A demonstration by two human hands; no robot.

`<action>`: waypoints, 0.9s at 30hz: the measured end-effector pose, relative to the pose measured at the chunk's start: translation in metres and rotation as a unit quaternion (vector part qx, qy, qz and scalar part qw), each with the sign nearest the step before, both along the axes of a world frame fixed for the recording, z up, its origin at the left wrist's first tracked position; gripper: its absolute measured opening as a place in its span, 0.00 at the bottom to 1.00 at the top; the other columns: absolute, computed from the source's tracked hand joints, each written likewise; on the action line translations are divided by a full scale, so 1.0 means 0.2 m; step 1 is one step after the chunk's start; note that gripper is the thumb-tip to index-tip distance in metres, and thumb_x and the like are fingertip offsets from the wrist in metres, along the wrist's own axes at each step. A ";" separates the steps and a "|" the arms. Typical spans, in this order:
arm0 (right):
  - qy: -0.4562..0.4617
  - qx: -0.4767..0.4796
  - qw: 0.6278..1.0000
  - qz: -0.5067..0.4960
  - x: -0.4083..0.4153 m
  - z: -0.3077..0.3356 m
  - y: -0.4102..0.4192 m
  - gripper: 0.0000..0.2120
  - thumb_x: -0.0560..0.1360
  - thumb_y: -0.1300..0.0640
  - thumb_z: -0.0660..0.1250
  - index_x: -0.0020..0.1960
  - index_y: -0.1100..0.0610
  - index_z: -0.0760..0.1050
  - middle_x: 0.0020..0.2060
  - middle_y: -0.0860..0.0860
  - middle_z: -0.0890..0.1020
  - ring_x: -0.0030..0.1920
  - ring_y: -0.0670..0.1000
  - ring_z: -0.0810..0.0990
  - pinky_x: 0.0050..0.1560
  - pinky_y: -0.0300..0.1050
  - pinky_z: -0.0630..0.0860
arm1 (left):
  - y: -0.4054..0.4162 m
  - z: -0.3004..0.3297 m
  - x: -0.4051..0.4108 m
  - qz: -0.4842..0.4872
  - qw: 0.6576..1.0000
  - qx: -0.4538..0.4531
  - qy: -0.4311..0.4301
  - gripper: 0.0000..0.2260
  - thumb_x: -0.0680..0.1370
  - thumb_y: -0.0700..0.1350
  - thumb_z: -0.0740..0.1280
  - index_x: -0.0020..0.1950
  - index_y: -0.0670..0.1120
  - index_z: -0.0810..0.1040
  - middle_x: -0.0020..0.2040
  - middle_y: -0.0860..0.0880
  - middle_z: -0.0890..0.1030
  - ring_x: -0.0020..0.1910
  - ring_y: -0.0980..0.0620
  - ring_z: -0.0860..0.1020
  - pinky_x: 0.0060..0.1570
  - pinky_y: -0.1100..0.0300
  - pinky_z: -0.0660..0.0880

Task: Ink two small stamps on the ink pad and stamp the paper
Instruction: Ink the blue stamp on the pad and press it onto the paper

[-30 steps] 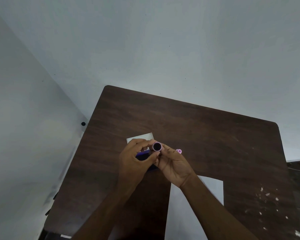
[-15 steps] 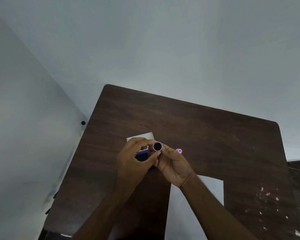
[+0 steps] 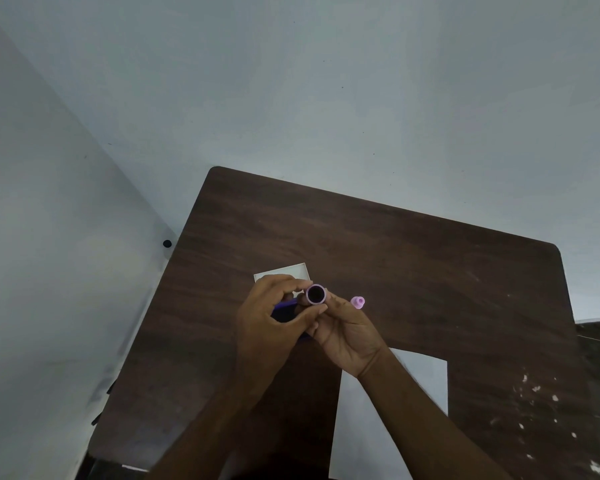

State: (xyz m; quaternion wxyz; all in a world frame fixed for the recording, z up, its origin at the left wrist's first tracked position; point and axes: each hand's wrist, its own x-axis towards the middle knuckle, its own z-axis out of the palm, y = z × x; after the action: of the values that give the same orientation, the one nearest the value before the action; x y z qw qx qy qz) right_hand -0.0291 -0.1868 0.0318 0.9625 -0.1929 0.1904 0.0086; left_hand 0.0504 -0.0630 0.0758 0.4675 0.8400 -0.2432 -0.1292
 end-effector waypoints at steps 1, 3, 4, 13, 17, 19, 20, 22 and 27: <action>0.003 0.000 1.000 -0.001 0.00 0.00 0.00 0.15 0.76 0.58 0.66 0.61 0.62 0.77 0.54 0.58 0.82 0.54 0.53 0.70 0.62 0.47 0.73 | 0.00 -0.01 0.00 0.000 1.000 0.002 -0.003 0.22 0.65 0.41 0.79 0.55 0.35 0.80 0.54 0.38 0.82 0.54 0.41 0.80 0.60 0.46 0.75; 0.006 0.000 1.000 -0.003 -0.01 -0.01 0.00 0.14 0.77 0.58 0.65 0.61 0.62 0.77 0.55 0.58 0.82 0.55 0.53 0.75 0.61 0.48 0.74 | 0.00 -0.01 0.00 0.000 1.000 0.006 -0.006 0.22 0.65 0.41 0.80 0.55 0.34 0.80 0.54 0.37 0.82 0.54 0.40 0.80 0.60 0.47 0.75; 0.004 0.001 1.000 -0.004 -0.01 -0.01 0.00 0.14 0.77 0.59 0.64 0.61 0.62 0.77 0.55 0.59 0.82 0.55 0.53 0.77 0.61 0.49 0.75 | 0.00 -0.01 0.00 0.002 1.000 0.007 -0.008 0.22 0.64 0.41 0.80 0.55 0.34 0.80 0.53 0.37 0.82 0.54 0.40 0.80 0.60 0.48 0.75; -0.016 -0.007 1.000 0.005 -0.01 0.00 0.00 0.14 0.80 0.59 0.60 0.63 0.61 0.75 0.57 0.58 0.81 0.55 0.51 0.79 0.61 0.47 0.75 | 0.01 0.03 -0.01 -0.010 0.999 -0.016 -0.045 0.23 0.64 0.52 0.74 0.51 0.37 0.82 0.49 0.40 0.84 0.49 0.48 0.80 0.54 0.57 0.73; -0.033 -0.025 0.999 0.013 0.00 0.02 0.00 0.15 0.78 0.58 0.63 0.63 0.60 0.75 0.58 0.56 0.81 0.53 0.49 0.79 0.60 0.43 0.74 | 0.02 0.03 -0.01 -0.018 0.996 -0.038 -0.081 0.21 0.65 0.51 0.77 0.51 0.39 0.81 0.47 0.41 0.84 0.48 0.52 0.77 0.56 0.72 0.68; -0.033 -0.018 0.999 0.011 0.00 0.03 0.00 0.15 0.78 0.59 0.65 0.63 0.61 0.75 0.59 0.57 0.80 0.55 0.50 0.80 0.59 0.44 0.75 | 0.02 0.04 -0.01 -0.023 0.995 -0.054 -0.082 0.20 0.65 0.50 0.77 0.52 0.40 0.81 0.47 0.43 0.83 0.49 0.53 0.77 0.56 0.78 0.68; -0.031 -0.014 0.999 0.009 0.00 0.03 0.00 0.16 0.77 0.59 0.65 0.63 0.62 0.75 0.59 0.58 0.80 0.56 0.51 0.79 0.59 0.44 0.75 | 0.02 0.04 -0.01 -0.025 0.995 -0.057 -0.080 0.20 0.65 0.50 0.77 0.52 0.40 0.81 0.48 0.45 0.83 0.49 0.53 0.77 0.56 0.77 0.68; -0.033 -0.011 0.999 0.008 0.00 0.03 0.00 0.17 0.76 0.59 0.66 0.63 0.62 0.74 0.59 0.58 0.80 0.57 0.52 0.79 0.60 0.45 0.74 | 0.02 0.04 -0.01 -0.024 0.995 -0.048 -0.081 0.21 0.65 0.50 0.75 0.52 0.39 0.82 0.48 0.44 0.83 0.49 0.53 0.77 0.57 0.68 0.70; -0.048 -0.027 0.998 0.013 0.00 0.06 0.01 0.15 0.78 0.59 0.63 0.63 0.60 0.75 0.59 0.56 0.80 0.57 0.51 0.79 0.63 0.45 0.73 | 0.02 0.03 -0.01 -0.014 0.995 -0.044 -0.086 0.21 0.65 0.51 0.74 0.51 0.38 0.82 0.47 0.42 0.84 0.48 0.52 0.77 0.57 0.65 0.72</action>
State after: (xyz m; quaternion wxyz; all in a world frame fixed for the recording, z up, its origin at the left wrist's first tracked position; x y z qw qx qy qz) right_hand -0.0300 -0.1853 0.0428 0.9648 -0.2214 0.1416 0.0068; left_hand 0.0476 -0.0589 0.0819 0.4791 0.8232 -0.3002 -0.0523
